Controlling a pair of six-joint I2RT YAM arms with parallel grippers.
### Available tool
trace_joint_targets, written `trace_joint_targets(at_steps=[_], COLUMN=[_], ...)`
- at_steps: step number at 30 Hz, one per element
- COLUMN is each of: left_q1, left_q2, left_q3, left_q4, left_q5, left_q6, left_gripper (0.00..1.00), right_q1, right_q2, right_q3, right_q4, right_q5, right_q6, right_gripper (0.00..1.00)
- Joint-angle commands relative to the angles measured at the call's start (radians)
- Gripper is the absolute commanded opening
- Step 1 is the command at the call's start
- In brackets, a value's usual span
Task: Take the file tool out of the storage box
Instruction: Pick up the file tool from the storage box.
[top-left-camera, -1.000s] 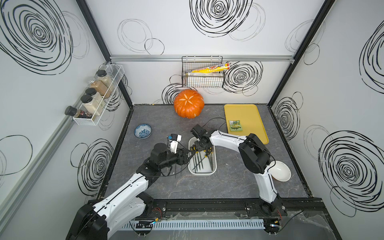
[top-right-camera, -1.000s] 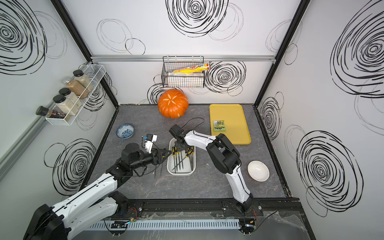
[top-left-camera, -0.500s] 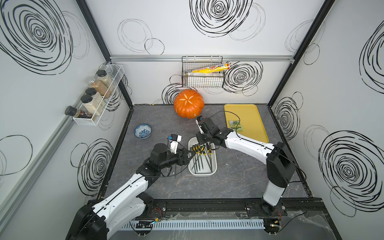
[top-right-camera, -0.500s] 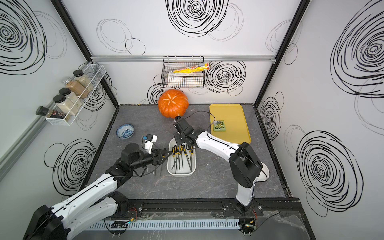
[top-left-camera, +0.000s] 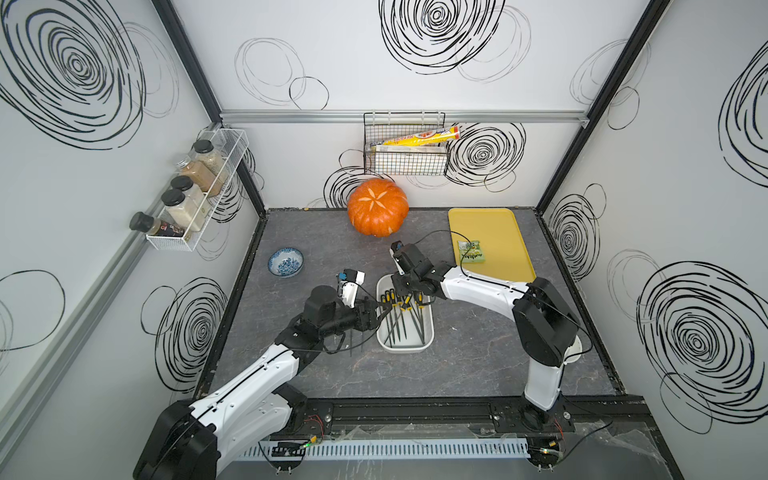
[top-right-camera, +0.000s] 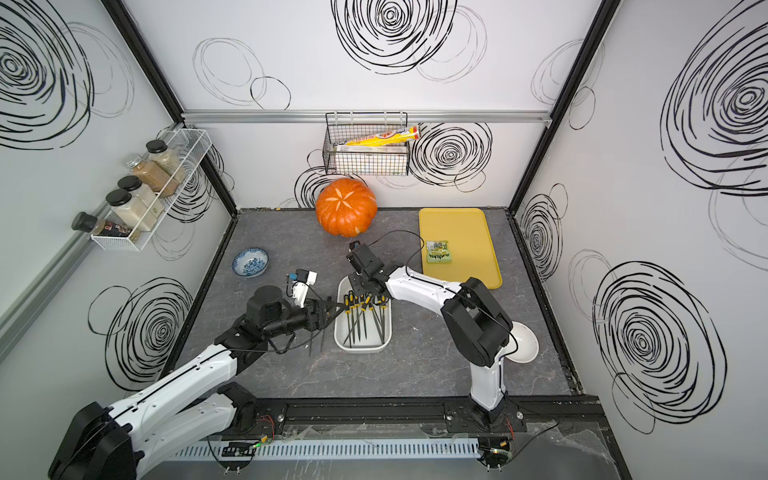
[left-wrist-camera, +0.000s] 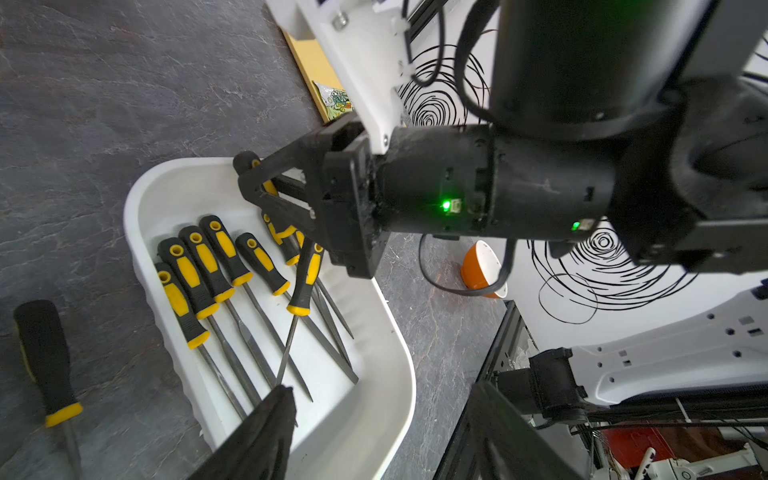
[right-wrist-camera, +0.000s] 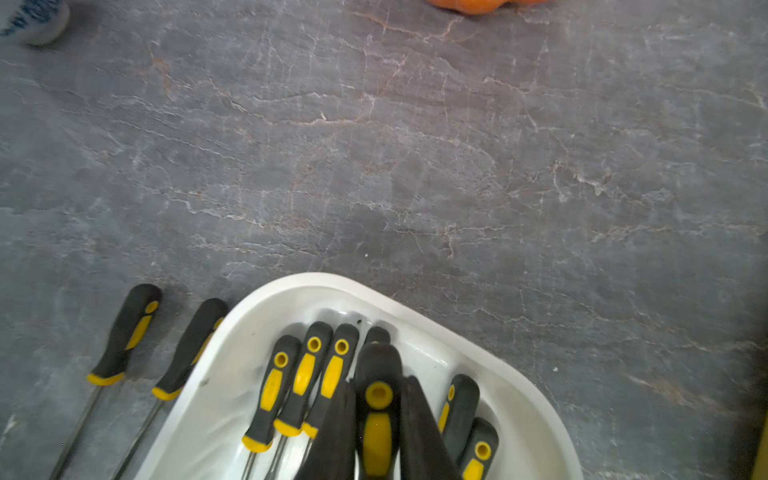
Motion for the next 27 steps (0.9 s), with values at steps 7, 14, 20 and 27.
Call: trace_joint_targets(at_steps=[7, 14, 20, 27], left_q1=[-0.008, -0.011, -0.022, -0.050], left_q2=[-0.001, 0.015, 0.016, 0.029], left_q3=[0.025, 0.026, 0.026, 0.029], left_q4=[0.030, 0.034, 0.042, 0.056], left_q5=[0.013, 0.011, 0.009, -0.005], left_q6=[0.014, 0.015, 0.015, 0.020], left_gripper=[0.73, 0.73, 0.72, 0.72], right_q1=[0.002, 0.004, 0.004, 0.004], right_q2=[-0.047, -0.073, -0.160, -0.294], right_q3=[-0.016, -0.102, -0.165, -0.278], right_q4=[-0.018, 0.119, 0.265, 0.450], right_q5=[0.151, 0.185, 0.168, 0.086], right_q6=[-0.016, -0.084, -0.099, -0.095], right_gripper=[0.09, 0.09, 0.08, 0.08])
